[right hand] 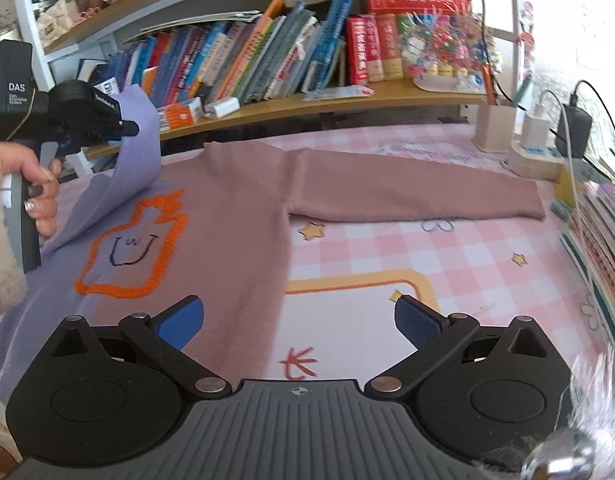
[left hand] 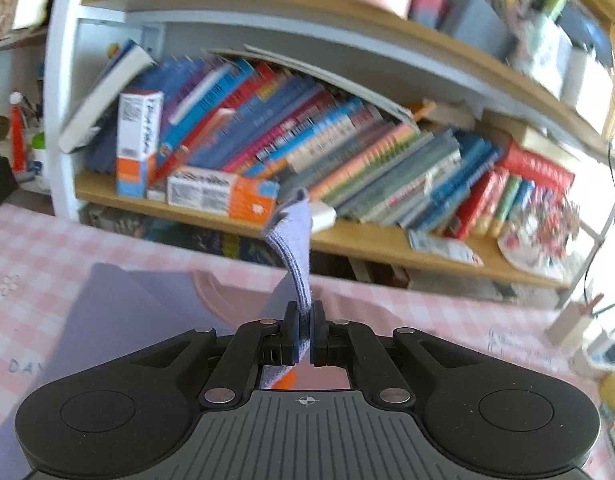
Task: Fold clothes
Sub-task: 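Lift the lavender sleeve with the left gripper and carry it across the chest, then lay the lavender sleeve across the chest and open the left gripper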
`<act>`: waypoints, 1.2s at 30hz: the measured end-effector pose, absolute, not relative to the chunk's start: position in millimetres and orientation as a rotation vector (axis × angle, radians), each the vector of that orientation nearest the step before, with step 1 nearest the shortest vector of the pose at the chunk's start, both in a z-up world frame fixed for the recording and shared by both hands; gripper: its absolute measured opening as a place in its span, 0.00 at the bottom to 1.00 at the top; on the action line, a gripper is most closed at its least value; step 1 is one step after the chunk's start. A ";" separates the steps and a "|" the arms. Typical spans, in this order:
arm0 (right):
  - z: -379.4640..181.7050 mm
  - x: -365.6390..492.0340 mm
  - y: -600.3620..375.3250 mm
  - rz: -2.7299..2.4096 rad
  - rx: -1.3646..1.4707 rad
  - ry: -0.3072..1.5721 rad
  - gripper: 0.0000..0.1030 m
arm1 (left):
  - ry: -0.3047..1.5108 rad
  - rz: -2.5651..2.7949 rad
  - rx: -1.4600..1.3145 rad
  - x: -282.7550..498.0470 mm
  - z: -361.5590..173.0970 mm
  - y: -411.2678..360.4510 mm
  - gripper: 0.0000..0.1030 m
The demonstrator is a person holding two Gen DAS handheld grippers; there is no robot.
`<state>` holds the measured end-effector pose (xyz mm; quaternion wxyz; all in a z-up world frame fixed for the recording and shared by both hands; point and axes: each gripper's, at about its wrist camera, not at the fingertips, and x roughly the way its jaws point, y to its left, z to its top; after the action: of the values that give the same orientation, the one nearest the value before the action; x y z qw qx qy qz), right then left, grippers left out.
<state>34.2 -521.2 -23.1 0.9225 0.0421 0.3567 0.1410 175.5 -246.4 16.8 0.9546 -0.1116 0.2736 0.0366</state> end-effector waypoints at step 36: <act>-40.8 46.5 -484.5 0.325 0.052 0.870 0.99 | 0.781 0.315 -0.100 14.4 -5.9 -161.3 0.63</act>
<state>46.5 -484.5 -40.8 0.8938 0.0252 0.4195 0.1567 14.4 -161.3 -5.9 0.9114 -0.0487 0.3791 0.1526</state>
